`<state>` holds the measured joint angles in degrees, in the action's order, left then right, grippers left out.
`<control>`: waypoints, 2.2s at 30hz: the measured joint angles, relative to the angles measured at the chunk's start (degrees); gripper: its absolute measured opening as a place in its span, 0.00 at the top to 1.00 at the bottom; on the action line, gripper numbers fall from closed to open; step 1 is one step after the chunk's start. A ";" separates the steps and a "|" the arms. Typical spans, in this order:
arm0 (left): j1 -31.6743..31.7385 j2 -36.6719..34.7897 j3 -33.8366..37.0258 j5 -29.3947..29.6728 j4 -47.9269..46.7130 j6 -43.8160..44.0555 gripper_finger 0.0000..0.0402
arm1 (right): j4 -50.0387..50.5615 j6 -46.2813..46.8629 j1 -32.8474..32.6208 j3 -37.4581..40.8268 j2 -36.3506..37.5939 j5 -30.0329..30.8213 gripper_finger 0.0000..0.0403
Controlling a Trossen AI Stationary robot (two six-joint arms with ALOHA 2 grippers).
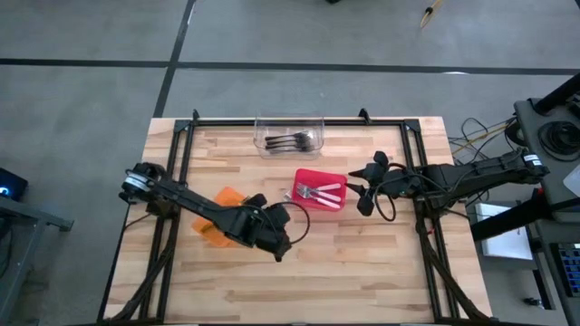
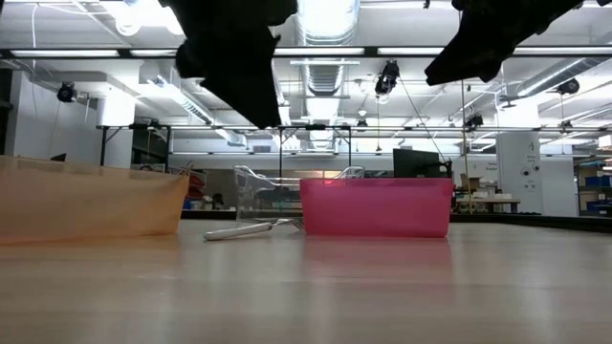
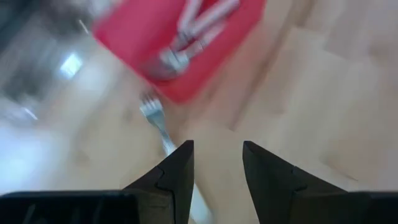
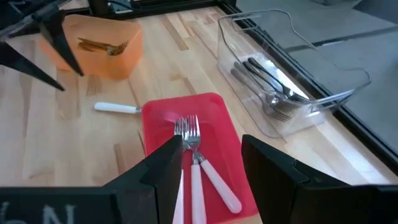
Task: Sort silverware by color (type)
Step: Put the white fork into the red bin
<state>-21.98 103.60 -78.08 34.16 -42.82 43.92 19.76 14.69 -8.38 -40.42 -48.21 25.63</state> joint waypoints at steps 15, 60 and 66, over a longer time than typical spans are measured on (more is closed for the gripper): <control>0.17 0.86 19.42 9.73 34.71 -17.50 0.70 | 0.28 -4.81 0.14 0.03 0.00 -0.05 0.61; 6.56 4.28 23.21 7.05 25.78 -6.86 0.53 | 0.76 -5.79 0.15 0.04 0.00 3.04 0.61; 6.51 4.42 22.40 3.45 28.28 -12.96 0.53 | 0.76 -5.79 0.15 0.04 0.00 3.04 0.61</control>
<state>-15.47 108.02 -55.68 37.61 -14.55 30.97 20.51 8.91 -8.23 -40.38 -48.21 28.67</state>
